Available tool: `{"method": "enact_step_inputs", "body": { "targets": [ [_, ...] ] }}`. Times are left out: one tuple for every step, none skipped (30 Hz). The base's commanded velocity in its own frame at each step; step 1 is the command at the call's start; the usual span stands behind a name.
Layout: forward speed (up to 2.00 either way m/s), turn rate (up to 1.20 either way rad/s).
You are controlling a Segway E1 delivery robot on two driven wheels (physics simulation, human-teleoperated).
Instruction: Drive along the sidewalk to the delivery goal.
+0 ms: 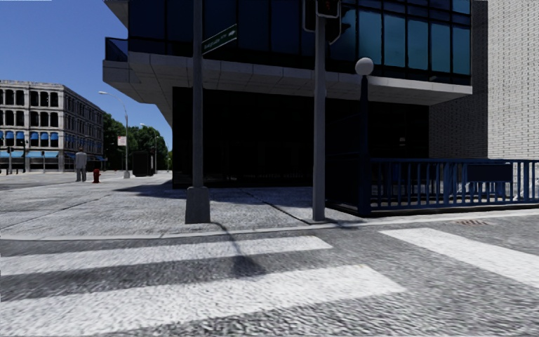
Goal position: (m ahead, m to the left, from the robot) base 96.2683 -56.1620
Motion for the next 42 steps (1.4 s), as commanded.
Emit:
{"method": "enact_step_inputs", "body": {
  "targets": [
    [2.00,0.00],
    [2.00,0.00],
    [2.00,0.00],
    [2.00,0.00],
    [2.00,0.00],
    [2.00,0.00],
    [2.00,0.00],
    [2.00,0.00],
    [2.00,0.00],
    [2.00,0.00],
    [2.00,0.00],
    [2.00,0.00],
    [2.00,0.00],
    [2.00,0.00],
    [2.00,0.00],
    [2.00,0.00],
    [2.00,0.00],
    [2.00,0.00],
    [2.00,0.00],
    [2.00,0.00],
    [2.00,0.00],
    [2.00,0.00],
    [2.00,0.00],
    [2.00,0.00],
    [2.00,0.00],
    [2.00,0.00],
    [2.00,0.00],
    [2.00,0.00],
    [2.00,0.00],
    [2.00,0.00],
    [2.00,0.00],
    [2.00,0.00],
    [2.00,0.00],
    [1.99,0.00],
    [1.87,0.00],
    [1.71,0.00],
    [1.62,0.00],
    [1.51,0.00],
    [1.39,0.00],
    [1.39,0.00],
    [1.33,0.00],
    [1.28,0.00]
  ]
}}
